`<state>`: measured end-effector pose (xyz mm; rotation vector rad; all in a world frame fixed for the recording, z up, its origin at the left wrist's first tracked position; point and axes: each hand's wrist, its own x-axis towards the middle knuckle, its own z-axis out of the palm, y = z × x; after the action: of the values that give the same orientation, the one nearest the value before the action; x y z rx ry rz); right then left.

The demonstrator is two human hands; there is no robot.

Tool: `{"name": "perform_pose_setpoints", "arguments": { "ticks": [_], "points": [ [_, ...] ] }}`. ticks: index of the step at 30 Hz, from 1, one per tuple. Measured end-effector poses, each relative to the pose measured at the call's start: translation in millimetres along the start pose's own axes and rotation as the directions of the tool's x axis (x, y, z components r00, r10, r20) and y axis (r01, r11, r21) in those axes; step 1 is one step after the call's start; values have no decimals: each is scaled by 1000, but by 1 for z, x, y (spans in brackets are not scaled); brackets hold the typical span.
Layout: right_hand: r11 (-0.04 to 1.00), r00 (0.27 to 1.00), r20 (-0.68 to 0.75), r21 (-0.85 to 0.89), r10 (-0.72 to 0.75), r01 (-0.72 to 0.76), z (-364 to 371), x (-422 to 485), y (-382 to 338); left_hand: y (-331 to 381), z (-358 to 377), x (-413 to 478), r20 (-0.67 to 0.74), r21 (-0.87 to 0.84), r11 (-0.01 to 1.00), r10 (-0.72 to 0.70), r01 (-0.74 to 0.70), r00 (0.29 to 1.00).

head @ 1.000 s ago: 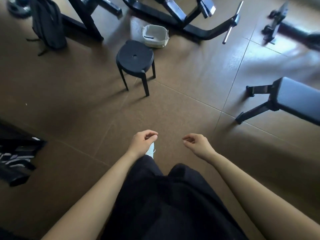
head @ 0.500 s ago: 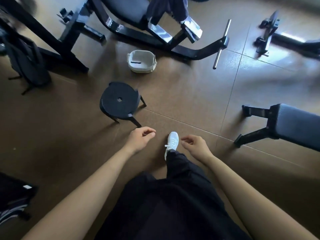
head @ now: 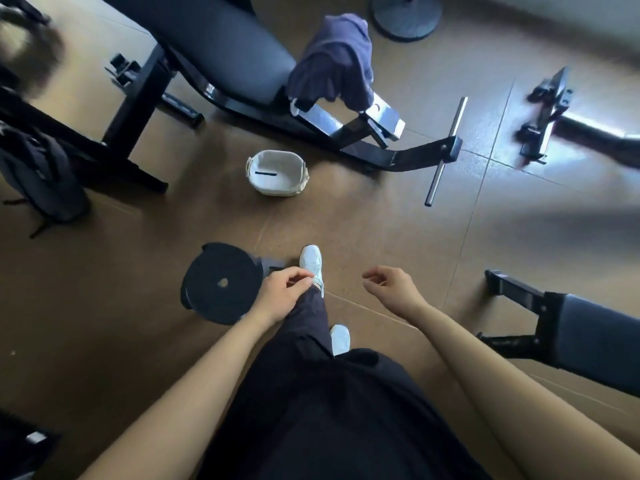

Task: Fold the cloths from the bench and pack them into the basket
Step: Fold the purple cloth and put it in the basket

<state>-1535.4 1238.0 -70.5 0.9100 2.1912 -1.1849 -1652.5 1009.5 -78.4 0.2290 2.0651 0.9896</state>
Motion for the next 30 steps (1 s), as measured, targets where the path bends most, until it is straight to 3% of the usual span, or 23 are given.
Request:
{"name": "perform_pose_setpoints", "arguments": {
  "ticks": [9,19,30],
  "points": [
    [999,1000,-8,-18,27,-28,-81,132,-105,73,-80,155,58,-68,998,9,-6,998],
    [998,998,-36,20,58,-58,-161,291,-196,159,-172,335,-13,-52,999,-9,8,1000],
    [990,966,-257,143,40,-3,-258,501,-278,271,-225,561,-15,-18,1000,-26,26,1000]
  ]
}}
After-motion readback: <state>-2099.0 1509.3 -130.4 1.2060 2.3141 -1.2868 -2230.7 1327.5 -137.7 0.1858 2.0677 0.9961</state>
